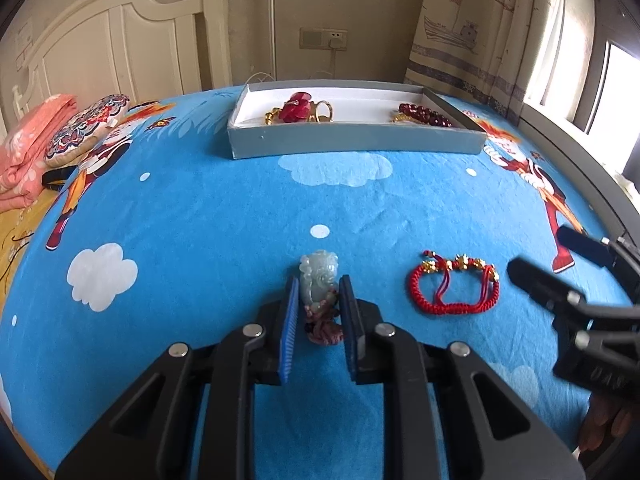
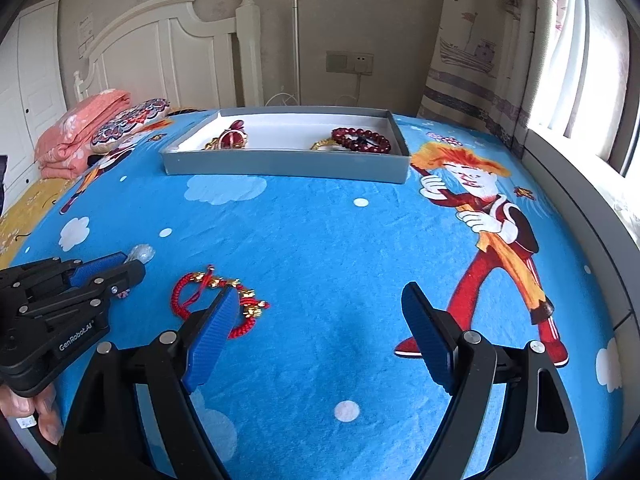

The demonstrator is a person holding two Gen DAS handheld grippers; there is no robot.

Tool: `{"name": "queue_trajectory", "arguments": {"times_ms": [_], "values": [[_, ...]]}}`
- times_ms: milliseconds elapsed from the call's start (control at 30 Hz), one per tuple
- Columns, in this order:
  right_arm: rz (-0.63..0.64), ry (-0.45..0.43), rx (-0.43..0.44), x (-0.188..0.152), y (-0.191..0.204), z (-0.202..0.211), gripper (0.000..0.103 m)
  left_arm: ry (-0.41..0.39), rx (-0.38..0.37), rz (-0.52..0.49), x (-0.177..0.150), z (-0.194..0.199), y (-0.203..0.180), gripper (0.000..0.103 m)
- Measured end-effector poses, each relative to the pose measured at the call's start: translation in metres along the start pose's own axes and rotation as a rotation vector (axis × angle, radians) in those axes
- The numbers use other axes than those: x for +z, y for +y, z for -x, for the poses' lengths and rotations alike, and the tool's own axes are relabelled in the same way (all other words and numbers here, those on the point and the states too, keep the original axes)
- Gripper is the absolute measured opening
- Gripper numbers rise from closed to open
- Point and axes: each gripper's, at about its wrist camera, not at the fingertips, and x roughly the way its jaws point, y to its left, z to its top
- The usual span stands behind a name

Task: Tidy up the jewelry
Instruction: 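Hold the jade carving in the left tool while the right tool grasps the red cord bracelet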

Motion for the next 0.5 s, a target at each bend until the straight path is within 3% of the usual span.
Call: {"name": "queue_trajectory", "arguments": {"times_ms": [333, 400, 467, 500], "values": [[0.084, 0.065, 0.088, 0.003, 0.034, -0.012, 0.076, -0.023, -0.009, 0.046, 0.000, 0.004, 0.012, 0.020], [0.098, 0.085, 0.105, 0.005, 0.040, -0.018, 0.063, -0.025, -0.012, 0.050, 0.000, 0.003, 0.014, 0.020], [0.104, 0.114, 0.115, 0.006, 0.044, -0.025, 0.040, -0.028, -0.017, 0.054, 0.000, 0.004, 0.017, 0.020], [0.105, 0.118, 0.108, 0.007, 0.045, -0.028, 0.037, -0.029, -0.019, 0.056, 0.000, 0.004, 0.018, 0.020]]}}
